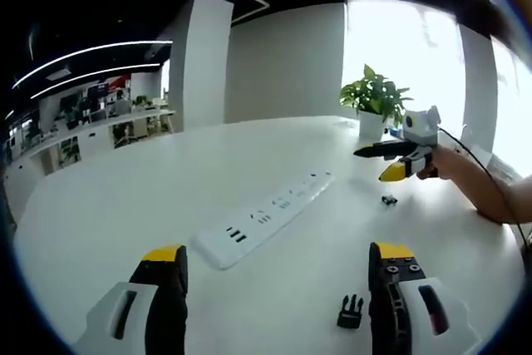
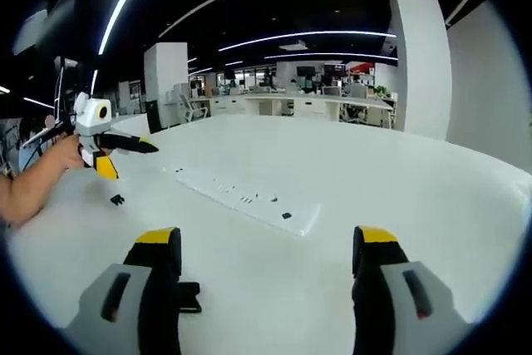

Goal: Snap the two parts of the plastic buckle together until the buckle closes and remains connected.

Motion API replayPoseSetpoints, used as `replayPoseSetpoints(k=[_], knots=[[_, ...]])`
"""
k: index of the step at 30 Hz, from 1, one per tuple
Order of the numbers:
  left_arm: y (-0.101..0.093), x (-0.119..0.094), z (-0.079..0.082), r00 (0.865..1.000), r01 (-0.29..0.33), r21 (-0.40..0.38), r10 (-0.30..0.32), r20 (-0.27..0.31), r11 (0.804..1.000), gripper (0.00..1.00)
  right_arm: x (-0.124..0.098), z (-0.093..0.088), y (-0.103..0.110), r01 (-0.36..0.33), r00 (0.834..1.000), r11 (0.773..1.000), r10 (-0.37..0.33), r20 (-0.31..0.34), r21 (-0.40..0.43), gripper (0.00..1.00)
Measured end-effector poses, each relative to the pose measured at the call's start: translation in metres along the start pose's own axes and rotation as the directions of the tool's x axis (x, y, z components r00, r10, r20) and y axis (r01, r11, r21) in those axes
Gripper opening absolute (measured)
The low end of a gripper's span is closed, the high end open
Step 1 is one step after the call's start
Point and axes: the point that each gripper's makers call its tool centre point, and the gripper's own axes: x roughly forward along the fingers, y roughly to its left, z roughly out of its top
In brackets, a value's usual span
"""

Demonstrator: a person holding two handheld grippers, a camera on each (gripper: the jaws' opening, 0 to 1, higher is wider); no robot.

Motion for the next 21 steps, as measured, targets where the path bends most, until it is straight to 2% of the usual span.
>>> replayPoseSetpoints(k=[3, 10, 13, 15, 17, 21], knots=[[-0.001, -0.001, 0.001, 1.000, 0.008, -0.004, -0.008, 0.003, 1.000, 0.90, 0.001, -0.002, 0.000, -0.001, 1.000, 1.000, 0.001, -0.005, -0.002, 0.85], [-0.005, 0.002, -0.003, 1.000, 0.013, 0.032, -0.013, -0.005, 0.999, 0.98, -0.003, 0.001, 0.002, -0.019, 1.000, 1.000, 0.019, 0.008, -0.012, 0.83], [-0.006, 0.004, -0.006, 1.000, 0.024, 0.064, -0.023, -0.021, 0.998, 0.96, -0.003, 0.002, 0.005, -0.039, 0.999, 0.999, 0.039, 0.015, -0.032, 0.81], [-0.008, 0.003, -0.014, 0.998, 0.041, 0.114, -0.035, -0.056, 0.993, 0.91, -0.003, 0.002, 0.005, -0.042, 0.999, 0.998, 0.043, 0.017, -0.037, 0.80], [-0.005, 0.004, -0.015, 0.998, 0.018, 0.112, -0.011, -0.062, 0.994, 0.93, -0.003, 0.001, 0.007, -0.050, 0.999, 0.998, 0.050, 0.015, -0.042, 0.80], [-0.006, 0.004, -0.014, 0.998, 0.023, 0.126, -0.015, -0.060, 0.992, 0.93, -0.004, 0.001, 0.010, -0.056, 0.998, 0.997, 0.056, 0.014, -0.044, 0.80]])
